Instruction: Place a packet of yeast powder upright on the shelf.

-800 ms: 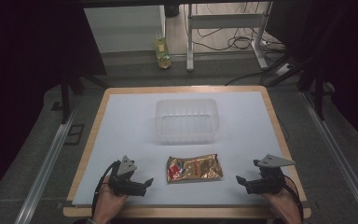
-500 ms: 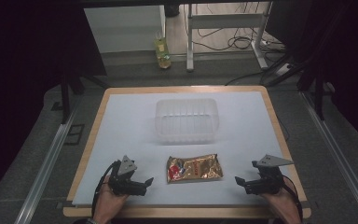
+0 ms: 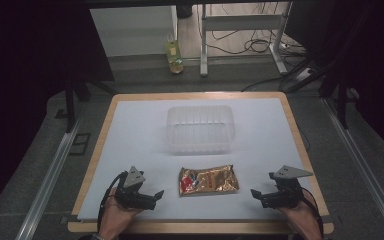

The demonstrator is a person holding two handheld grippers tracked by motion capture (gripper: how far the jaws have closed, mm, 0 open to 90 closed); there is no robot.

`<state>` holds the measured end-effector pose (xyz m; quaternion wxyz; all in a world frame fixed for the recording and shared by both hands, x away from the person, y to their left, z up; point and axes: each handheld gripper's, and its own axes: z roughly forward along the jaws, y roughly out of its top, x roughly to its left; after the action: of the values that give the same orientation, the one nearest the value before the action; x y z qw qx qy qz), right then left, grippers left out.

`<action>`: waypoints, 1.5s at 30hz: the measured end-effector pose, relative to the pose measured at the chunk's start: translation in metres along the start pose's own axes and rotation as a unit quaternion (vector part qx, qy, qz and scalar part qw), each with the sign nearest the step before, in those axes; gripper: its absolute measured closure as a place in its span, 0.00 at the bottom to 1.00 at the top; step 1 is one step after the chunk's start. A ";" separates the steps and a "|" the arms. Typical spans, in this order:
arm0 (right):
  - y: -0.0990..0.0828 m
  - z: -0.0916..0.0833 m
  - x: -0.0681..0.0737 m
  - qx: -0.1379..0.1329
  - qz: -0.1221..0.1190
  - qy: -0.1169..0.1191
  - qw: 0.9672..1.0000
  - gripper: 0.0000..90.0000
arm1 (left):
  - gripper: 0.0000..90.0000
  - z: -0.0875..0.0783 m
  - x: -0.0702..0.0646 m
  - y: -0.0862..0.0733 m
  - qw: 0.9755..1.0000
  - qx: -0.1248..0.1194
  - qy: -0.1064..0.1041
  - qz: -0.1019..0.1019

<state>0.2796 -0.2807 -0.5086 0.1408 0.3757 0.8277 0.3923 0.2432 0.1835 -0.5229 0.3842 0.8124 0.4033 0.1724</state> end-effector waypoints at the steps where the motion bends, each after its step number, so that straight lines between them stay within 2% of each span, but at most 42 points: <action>1: 0.000 0.000 0.000 0.000 0.000 0.000 1.000 0.05 | 0.03 0.000 0.000 0.000 1.000 -0.001 0.002 0.000; 4: 0.000 0.000 0.001 0.000 -0.004 -0.002 1.000 0.05 | 0.07 -0.003 -0.001 0.001 1.000 -0.006 0.007 0.005; 5: 0.001 0.000 0.002 -0.001 -0.006 -0.003 1.000 0.05 | 0.13 -0.003 -0.001 0.001 1.000 -0.006 0.007 0.006; 9: 0.001 0.000 0.002 0.001 -0.004 -0.003 1.000 0.05 | 0.30 -0.005 0.000 0.001 1.000 -0.009 -0.006 0.002; 11: 0.001 0.000 0.002 0.002 -0.002 -0.002 1.000 0.05 | 0.34 -0.004 0.001 0.001 1.000 -0.003 -0.018 0.000; 12: 0.001 0.001 0.004 0.004 -0.003 -0.003 1.000 0.05 | 0.40 -0.004 0.001 0.001 1.000 0.000 -0.024 -0.001; 17: 0.002 0.001 0.006 0.002 -0.009 -0.006 1.000 0.05 | 0.50 -0.005 -0.001 0.002 1.000 -0.003 -0.024 0.005; 19: 0.002 0.001 0.006 0.002 -0.008 -0.008 1.000 0.05 | 0.62 -0.005 -0.001 0.002 1.000 -0.005 -0.023 0.005; 20: 0.002 0.001 0.006 0.002 -0.008 -0.008 1.000 0.05 | 0.62 -0.006 -0.001 0.003 1.000 -0.006 -0.025 0.004; 21: 0.002 0.001 0.006 0.000 -0.007 -0.008 1.000 0.05 | 0.69 -0.006 -0.001 0.004 1.000 -0.007 -0.028 0.006; 23: 0.002 0.001 0.006 -0.001 -0.006 -0.009 1.000 0.05 | 0.77 -0.006 -0.001 0.004 0.999 -0.007 -0.031 0.006; 24: 0.002 0.001 0.006 -0.001 -0.006 -0.009 1.000 0.05 | 0.77 -0.005 -0.001 0.004 0.999 -0.004 -0.034 0.006; 26: 0.002 0.002 0.006 0.001 -0.004 -0.009 1.000 0.03 | 0.88 -0.004 -0.002 0.005 0.999 -0.001 -0.037 0.011; 28: 0.002 0.002 0.007 0.001 -0.003 -0.009 1.000 0.03 | 0.94 -0.004 -0.004 0.006 0.999 0.000 -0.039 0.013; 31: 0.003 0.002 0.007 -0.001 -0.002 -0.011 1.000 0.02 | 0.99 -0.003 -0.006 0.008 0.999 -0.002 -0.039 0.017; 34: 0.003 0.002 0.008 -0.002 0.000 -0.014 1.000 0.02 | 0.99 0.000 -0.007 0.011 0.999 -0.002 -0.045 0.013; 45: 0.005 0.002 0.010 -0.004 -0.007 -0.019 1.000 0.02 | 0.99 0.013 -0.018 0.024 0.998 0.000 -0.059 0.028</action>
<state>0.2760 -0.2702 -0.5057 0.1602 0.3769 0.8260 0.3872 0.2520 0.1539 -0.5122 0.4022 0.8322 0.3571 0.1347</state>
